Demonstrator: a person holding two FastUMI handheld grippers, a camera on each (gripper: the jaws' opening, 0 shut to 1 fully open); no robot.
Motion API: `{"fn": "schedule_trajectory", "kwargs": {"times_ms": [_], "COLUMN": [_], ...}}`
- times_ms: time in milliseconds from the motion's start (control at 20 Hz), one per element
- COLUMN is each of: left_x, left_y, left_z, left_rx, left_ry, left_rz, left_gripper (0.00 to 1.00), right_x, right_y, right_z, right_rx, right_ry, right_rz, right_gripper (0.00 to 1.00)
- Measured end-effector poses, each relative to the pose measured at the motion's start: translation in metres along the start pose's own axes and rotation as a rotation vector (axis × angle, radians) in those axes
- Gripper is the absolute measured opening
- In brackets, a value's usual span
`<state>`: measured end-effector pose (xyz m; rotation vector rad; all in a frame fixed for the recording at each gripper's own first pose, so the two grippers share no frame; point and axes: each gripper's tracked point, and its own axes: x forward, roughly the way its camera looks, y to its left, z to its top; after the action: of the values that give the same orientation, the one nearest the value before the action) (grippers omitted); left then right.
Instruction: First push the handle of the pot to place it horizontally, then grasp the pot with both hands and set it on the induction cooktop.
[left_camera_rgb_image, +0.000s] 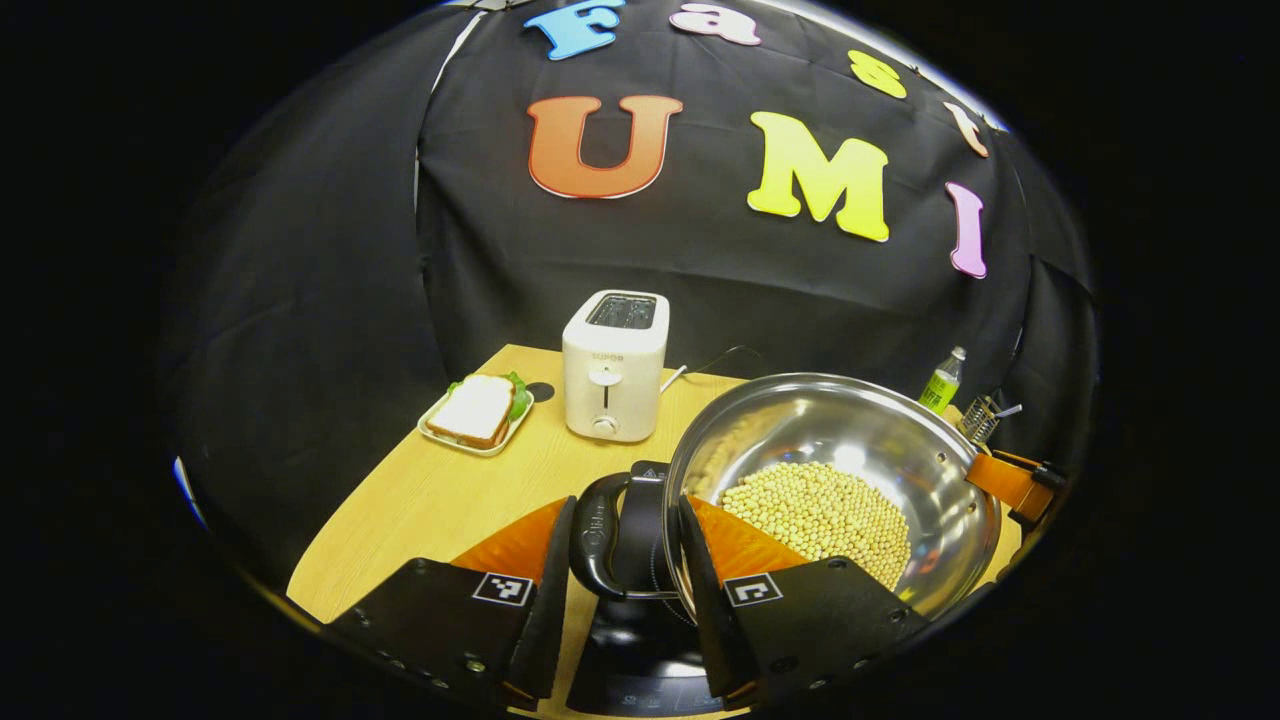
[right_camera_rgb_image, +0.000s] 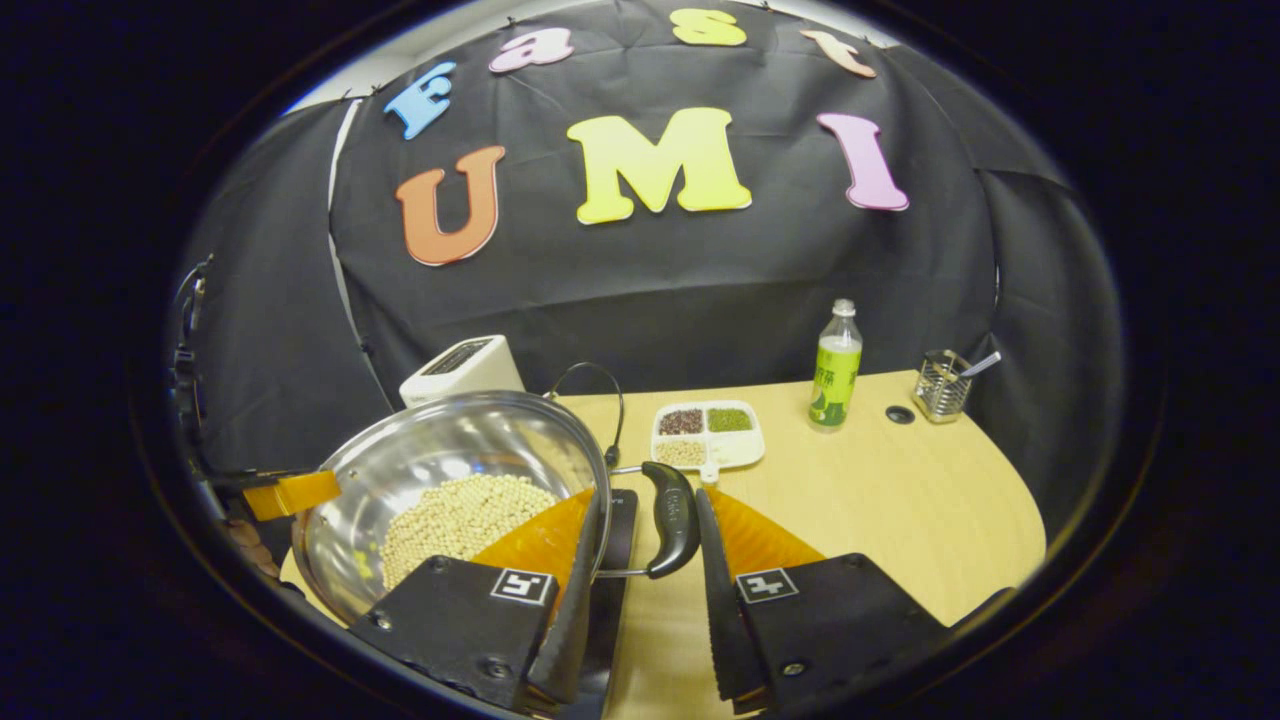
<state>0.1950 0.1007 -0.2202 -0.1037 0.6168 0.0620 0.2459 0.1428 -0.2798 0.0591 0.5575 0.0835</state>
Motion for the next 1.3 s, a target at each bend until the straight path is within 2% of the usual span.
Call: {"fn": "schedule_trajectory", "kwargs": {"times_ms": [250, 550, 700, 750, 800, 850, 1050, 1250, 1300], "left_x": [0.001, 0.003, 0.006, 0.003, 0.004, -0.002, 0.001, 0.001, -0.001], "left_y": [-0.001, -0.001, -0.002, -0.003, -0.001, 0.001, 0.0, 0.0, -0.002], "left_z": [0.0, 0.0, -0.007, 0.006, 0.003, 0.002, -0.003, -0.004, -0.005], "left_rx": [0.01, 0.02, 0.025, 0.036, 0.05, 0.059, 0.089, 0.169, 0.171], "left_ry": [0.001, -0.008, 0.018, -0.043, -0.024, -0.023, -0.025, -0.066, -0.063], "left_rz": [0.003, -0.005, -0.026, -0.028, -0.027, -0.018, -0.004, 0.008, 0.001], "left_gripper": [0.54, 0.55, 0.55, 0.57, 0.49, 0.58, 0.62, 0.66, 0.77], "right_x": [0.02, 0.033, 0.04, 0.042, 0.042, 0.041, 0.044, 0.046, 0.046], "right_y": [0.007, 0.008, 0.002, 0.0, 0.001, 0.001, 0.001, 0.003, 0.003], "right_z": [-0.01, -0.025, -0.042, -0.044, -0.044, -0.043, -0.042, -0.04, -0.041], "right_rx": [-0.028, -0.02, 0.01, 0.034, 0.036, 0.04, 0.037, 0.05, 0.058], "right_ry": [-0.013, -0.021, 0.022, 0.017, 0.023, 0.016, 0.011, -0.048, -0.045], "right_rz": [-0.005, 0.004, 0.011, 0.024, 0.029, 0.03, 0.049, 0.082, 0.09], "right_gripper": [0.53, 0.51, 0.53, 0.52, 0.53, 0.54, 0.57, 0.59, 0.59]}}
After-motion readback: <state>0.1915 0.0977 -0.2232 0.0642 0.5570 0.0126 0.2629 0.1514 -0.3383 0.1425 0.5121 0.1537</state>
